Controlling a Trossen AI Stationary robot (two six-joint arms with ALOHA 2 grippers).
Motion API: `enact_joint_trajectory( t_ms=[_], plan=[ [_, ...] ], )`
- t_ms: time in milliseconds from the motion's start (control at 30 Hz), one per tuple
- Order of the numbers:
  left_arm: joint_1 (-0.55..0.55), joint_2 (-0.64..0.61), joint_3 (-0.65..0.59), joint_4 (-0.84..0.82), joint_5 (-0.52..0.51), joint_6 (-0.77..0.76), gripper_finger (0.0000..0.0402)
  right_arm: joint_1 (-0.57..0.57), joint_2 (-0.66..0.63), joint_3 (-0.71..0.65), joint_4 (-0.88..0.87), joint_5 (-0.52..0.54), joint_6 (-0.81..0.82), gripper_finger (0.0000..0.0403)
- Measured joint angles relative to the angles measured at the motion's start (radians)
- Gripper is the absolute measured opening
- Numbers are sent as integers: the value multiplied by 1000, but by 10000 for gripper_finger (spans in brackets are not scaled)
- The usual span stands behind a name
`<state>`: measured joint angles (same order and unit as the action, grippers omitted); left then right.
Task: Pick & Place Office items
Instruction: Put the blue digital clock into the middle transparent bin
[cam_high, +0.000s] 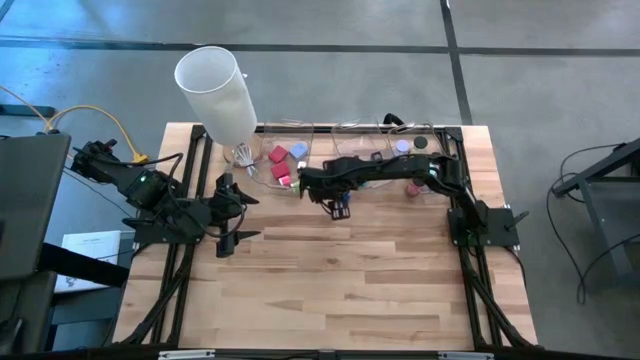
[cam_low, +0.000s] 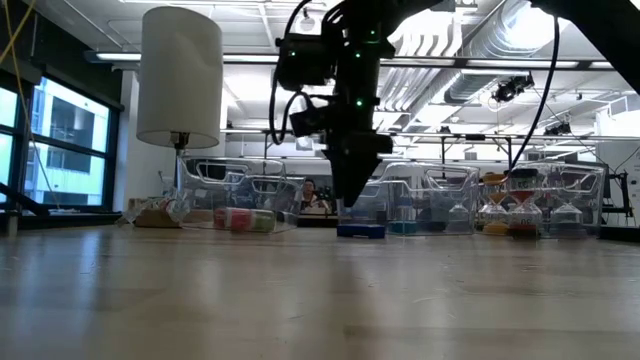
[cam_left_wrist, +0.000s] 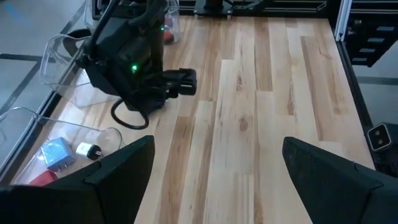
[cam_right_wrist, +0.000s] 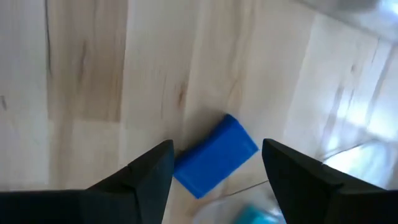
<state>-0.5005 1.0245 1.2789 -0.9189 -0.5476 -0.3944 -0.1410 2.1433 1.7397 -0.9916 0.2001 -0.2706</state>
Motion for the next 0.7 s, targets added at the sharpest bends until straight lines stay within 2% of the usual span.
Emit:
enact_joint_trajectory(
  t_ms=[167,300,400,633,700],
  plan=[
    [0,0,0,0,0,-4,344,-4,0,0,4,0,-180,235],
    [0,0,0,0,0,-5,344,-25,2,0,9,-19,-230,235],
    [0,0,0,-1,0,0,344,-46,6,0,7,-58,-206,235],
    [0,0,0,-1,0,4,344,-80,6,0,0,-129,-37,235],
    [0,0,0,-1,0,4,344,-85,6,0,-7,-124,-8,235]
  ],
)
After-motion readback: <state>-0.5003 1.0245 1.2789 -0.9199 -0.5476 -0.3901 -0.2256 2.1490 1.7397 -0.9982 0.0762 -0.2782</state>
